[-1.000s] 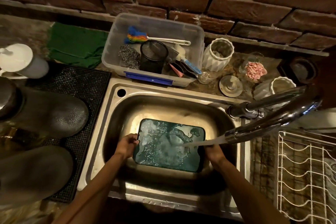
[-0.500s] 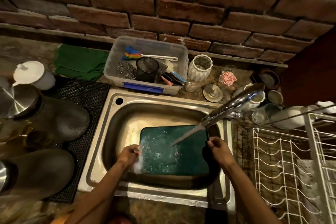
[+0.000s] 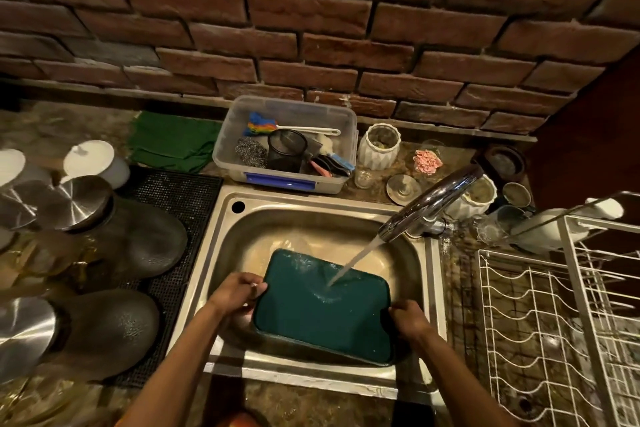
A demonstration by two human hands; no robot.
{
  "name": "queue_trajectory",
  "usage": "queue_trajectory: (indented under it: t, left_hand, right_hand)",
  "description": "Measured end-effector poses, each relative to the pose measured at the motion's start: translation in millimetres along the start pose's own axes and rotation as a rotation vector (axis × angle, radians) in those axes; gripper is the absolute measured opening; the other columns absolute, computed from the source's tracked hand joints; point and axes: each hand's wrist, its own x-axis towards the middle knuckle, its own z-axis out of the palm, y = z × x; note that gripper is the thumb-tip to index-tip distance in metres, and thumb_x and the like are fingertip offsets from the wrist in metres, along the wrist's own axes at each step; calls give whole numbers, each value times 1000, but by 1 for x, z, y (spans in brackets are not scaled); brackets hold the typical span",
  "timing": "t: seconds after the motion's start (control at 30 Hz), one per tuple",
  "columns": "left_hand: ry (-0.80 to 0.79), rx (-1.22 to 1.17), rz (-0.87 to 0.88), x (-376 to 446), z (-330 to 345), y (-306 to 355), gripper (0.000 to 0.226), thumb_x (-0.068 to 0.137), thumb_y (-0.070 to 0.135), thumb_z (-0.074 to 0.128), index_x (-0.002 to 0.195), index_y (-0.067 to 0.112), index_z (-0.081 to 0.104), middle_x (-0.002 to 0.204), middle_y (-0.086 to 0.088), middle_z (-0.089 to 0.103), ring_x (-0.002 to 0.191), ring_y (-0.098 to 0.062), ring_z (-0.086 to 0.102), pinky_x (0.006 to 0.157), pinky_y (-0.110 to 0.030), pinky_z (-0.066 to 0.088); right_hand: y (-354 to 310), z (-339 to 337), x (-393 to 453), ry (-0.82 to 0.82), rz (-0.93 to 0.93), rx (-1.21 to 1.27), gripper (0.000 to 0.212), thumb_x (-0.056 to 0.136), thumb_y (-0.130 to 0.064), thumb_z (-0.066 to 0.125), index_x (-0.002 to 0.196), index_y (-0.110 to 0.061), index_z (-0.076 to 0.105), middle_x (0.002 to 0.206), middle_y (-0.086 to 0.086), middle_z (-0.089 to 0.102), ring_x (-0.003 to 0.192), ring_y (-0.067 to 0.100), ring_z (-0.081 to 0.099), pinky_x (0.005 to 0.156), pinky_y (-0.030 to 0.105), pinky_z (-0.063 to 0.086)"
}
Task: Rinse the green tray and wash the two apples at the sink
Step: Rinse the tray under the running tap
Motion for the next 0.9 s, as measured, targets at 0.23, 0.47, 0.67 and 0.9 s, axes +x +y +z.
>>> queue_trajectory:
  t: [0.23, 0.47, 0.67, 0.9]
  left_hand:
    - [70, -248, 61, -2, -3, 11, 10, 94, 10, 63, 103, 12, 69, 90, -7, 70, 77, -17, 65, 55, -19, 53]
    - [205, -291, 11, 9, 19, -7, 14, 96, -1, 56, 106, 7, 63, 70, -9, 57, 59, -17, 50, 52, -24, 46]
    - [171, -307, -82, 7, 45, -19, 15, 99, -1, 50, 94, 10, 59, 52, -7, 53, 42, -13, 49, 42, -18, 44]
    - [104, -197, -130, 1, 39, -27, 16, 99, 2, 52, 103, 9, 65, 79, -13, 57, 68, -22, 47, 60, -24, 36]
  right_hand:
    - [-9, 11, 0, 43, 0, 82, 22, 97, 1, 50, 92, 6, 71, 91, 23, 71, 88, 34, 67, 83, 43, 53]
    - [-28, -9, -13, 83, -107, 284, 22, 98, 5, 47, 91, -3, 66, 91, 14, 70, 89, 27, 66, 85, 41, 55]
    - [-48, -32, -26, 49, -188, 345, 20, 99, -1, 49, 111, -2, 64, 104, 19, 73, 100, 32, 69, 93, 49, 56]
    - [-47, -36, -26, -2, -167, 197, 22, 102, -4, 46, 111, 3, 65, 100, 19, 69, 91, 28, 66, 76, 34, 54]
